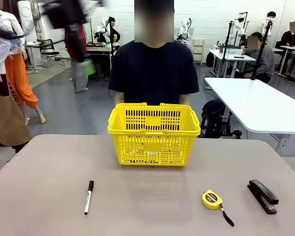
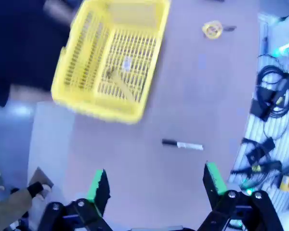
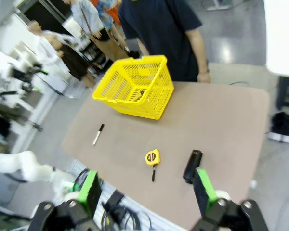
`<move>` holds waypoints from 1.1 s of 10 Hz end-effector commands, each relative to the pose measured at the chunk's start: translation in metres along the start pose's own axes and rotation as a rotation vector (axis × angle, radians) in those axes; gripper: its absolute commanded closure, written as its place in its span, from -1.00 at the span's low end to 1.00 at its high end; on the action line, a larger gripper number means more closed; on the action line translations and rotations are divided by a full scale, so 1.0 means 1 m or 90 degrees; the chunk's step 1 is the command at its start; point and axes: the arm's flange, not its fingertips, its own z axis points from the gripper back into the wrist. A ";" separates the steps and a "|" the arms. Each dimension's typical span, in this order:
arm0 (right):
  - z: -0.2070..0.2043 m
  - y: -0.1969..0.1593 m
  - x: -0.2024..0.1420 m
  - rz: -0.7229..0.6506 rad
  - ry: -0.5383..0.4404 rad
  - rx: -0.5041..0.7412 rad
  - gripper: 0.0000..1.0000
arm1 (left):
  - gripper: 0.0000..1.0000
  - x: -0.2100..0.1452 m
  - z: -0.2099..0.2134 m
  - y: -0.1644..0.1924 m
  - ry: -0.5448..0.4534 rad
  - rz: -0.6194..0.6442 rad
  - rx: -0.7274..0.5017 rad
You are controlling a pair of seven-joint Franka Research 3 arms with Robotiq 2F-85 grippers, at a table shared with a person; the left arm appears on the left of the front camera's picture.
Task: Place the items the person wants into the basket.
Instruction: Pick up the item the person points to and place it in the Market Basket.
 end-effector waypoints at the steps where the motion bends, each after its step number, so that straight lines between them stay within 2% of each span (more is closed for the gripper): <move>1: -0.001 0.002 0.001 0.005 -0.008 0.011 -1.00 | -1.00 -0.071 -0.016 -0.028 0.004 0.017 0.036; 2: -0.001 0.002 0.001 0.005 -0.008 0.011 -1.00 | -1.00 -0.096 -0.023 -0.043 0.001 0.027 0.051; 4: -0.001 0.002 0.001 0.005 -0.008 0.011 -1.00 | -1.00 -0.135 -0.022 -0.047 -0.007 0.050 0.062; 5: -0.001 0.002 0.001 0.005 -0.008 0.011 -1.00 | -1.00 -0.142 -0.029 -0.051 -0.005 0.062 0.067; 6: -0.001 0.002 0.001 0.005 -0.008 0.011 -1.00 | -1.00 -0.128 -0.040 -0.046 0.054 0.092 0.070; 7: -0.001 0.002 0.001 0.005 -0.008 0.011 -1.00 | -1.00 -0.143 -0.025 -0.047 0.001 0.056 0.048; 11: -0.001 0.002 0.001 0.005 -0.008 0.011 -1.00 | -1.00 -0.143 -0.025 -0.047 0.001 0.056 0.048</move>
